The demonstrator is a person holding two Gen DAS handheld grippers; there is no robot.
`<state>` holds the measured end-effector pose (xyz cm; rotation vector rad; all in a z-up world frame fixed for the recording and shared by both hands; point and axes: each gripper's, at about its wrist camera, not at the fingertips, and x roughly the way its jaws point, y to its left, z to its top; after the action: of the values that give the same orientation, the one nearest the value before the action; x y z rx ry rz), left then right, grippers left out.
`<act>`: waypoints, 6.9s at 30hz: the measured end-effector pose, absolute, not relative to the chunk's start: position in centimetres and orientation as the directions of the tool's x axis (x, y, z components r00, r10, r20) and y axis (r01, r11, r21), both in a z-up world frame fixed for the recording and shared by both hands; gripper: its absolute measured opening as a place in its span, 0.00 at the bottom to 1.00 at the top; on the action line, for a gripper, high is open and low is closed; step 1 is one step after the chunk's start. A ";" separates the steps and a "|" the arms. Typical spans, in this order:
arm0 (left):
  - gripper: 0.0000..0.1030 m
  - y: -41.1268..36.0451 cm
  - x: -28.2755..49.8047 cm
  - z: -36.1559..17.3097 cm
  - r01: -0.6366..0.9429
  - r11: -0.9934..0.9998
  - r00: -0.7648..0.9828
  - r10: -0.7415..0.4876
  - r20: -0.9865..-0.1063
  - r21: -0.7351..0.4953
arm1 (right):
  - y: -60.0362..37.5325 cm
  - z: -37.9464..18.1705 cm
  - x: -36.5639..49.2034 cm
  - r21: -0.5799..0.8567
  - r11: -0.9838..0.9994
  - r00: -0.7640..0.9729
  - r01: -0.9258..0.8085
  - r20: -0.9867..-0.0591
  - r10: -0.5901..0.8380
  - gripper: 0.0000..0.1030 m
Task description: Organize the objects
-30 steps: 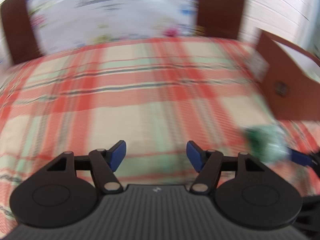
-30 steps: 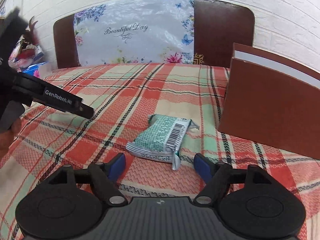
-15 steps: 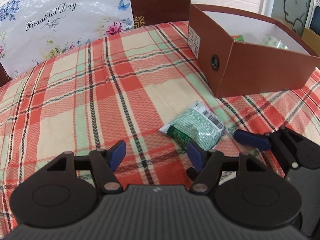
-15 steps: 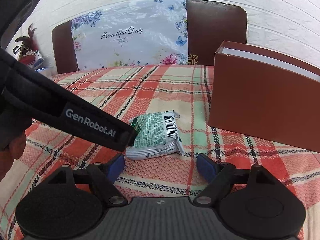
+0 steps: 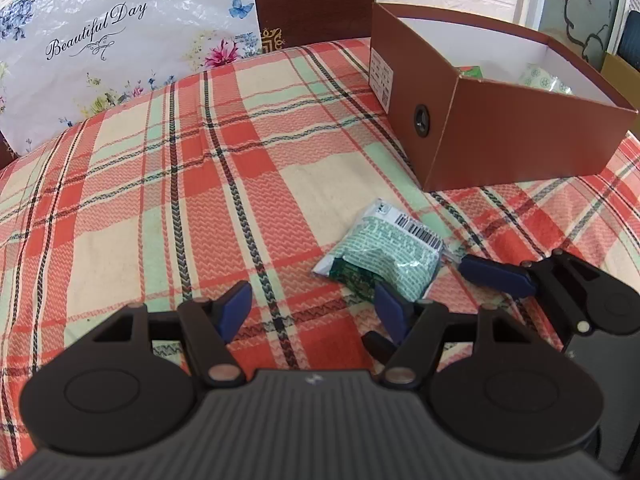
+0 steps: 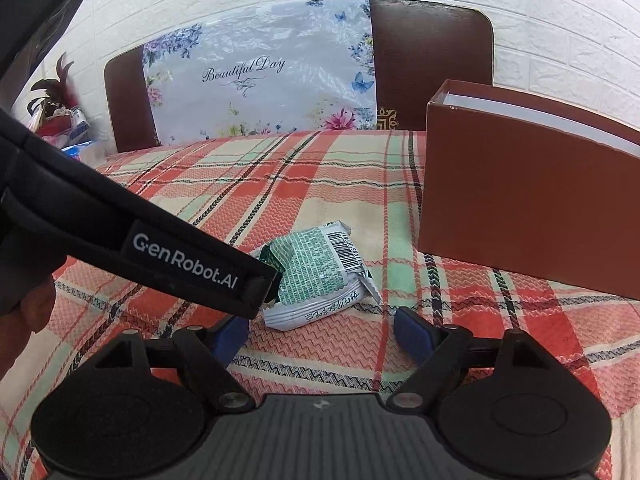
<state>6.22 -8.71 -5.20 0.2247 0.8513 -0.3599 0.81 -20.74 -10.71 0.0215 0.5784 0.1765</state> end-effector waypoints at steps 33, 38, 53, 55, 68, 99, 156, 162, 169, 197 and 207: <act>0.70 -6.4 8.5 -2.1 0.508 0.848 0.543 -0.450 -0.709 -0.150 | -20.9 -10.4 0.7 0.092 0.989 0.831 -0.118 -0.537 0.148 0.75; 0.70 -7.7 8.9 -3.4 0.538 0.829 0.498 -0.459 -0.736 -0.153 | -20.5 -10.4 0.9 0.077 0.989 0.826 -0.127 -0.544 0.148 0.78; 0.38 -8.4 7.3 -4.5 0.553 0.812 0.420 -0.466 -0.779 -0.187 | -20.2 -9.8 0.5 0.082 0.986 0.829 -0.144 -0.533 0.166 0.32; 0.38 -8.8 6.6 -4.4 0.563 0.803 0.405 -0.475 -0.781 -0.196 | -20.5 -9.6 -0.3 0.086 0.987 0.826 -0.136 -0.540 0.161 0.33; 0.66 -9.5 6.1 -2.8 0.527 0.828 0.450 -0.462 -0.764 -0.191 | -22.4 -9.1 -4.7 0.078 0.995 0.832 -0.061 -0.546 0.094 0.63; 0.36 -12.6 4.5 -1.1 0.582 0.801 0.462 -0.469 -0.753 -0.142 | -22.2 -7.9 -2.8 0.038 0.994 0.885 -0.107 -0.453 0.113 0.54; 0.69 -17.0 6.5 4.3 0.522 0.851 0.685 -0.378 -0.623 0.057 | -34.6 -5.3 -2.8 0.290 0.937 0.940 0.195 -0.328 -0.094 0.84; 0.84 -14.1 4.8 3.7 0.482 0.874 0.707 -0.348 -0.616 0.060 | -34.0 -5.3 -4.0 0.377 0.907 0.927 0.188 -0.374 -0.037 0.86; 0.94 -11.5 3.4 2.7 0.437 0.897 0.719 -0.304 -0.625 0.066 | -31.3 -4.0 -5.1 0.385 0.909 0.930 0.161 -0.368 -0.009 0.88; 1.00 -9.5 2.2 0.5 0.324 0.926 0.771 -0.138 -0.622 0.195 | -28.0 -4.2 -6.1 0.364 0.914 0.923 0.179 -0.384 -0.028 0.93; 1.00 -9.8 2.4 -0.2 0.330 0.926 0.737 -0.132 -0.663 0.182 | -28.2 -4.8 -6.2 0.375 0.906 0.916 0.198 -0.399 -0.035 0.94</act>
<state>2.40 -9.80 -0.20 0.2985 0.6998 -0.2580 -6.25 -28.16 -4.80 0.4226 0.3965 -0.1235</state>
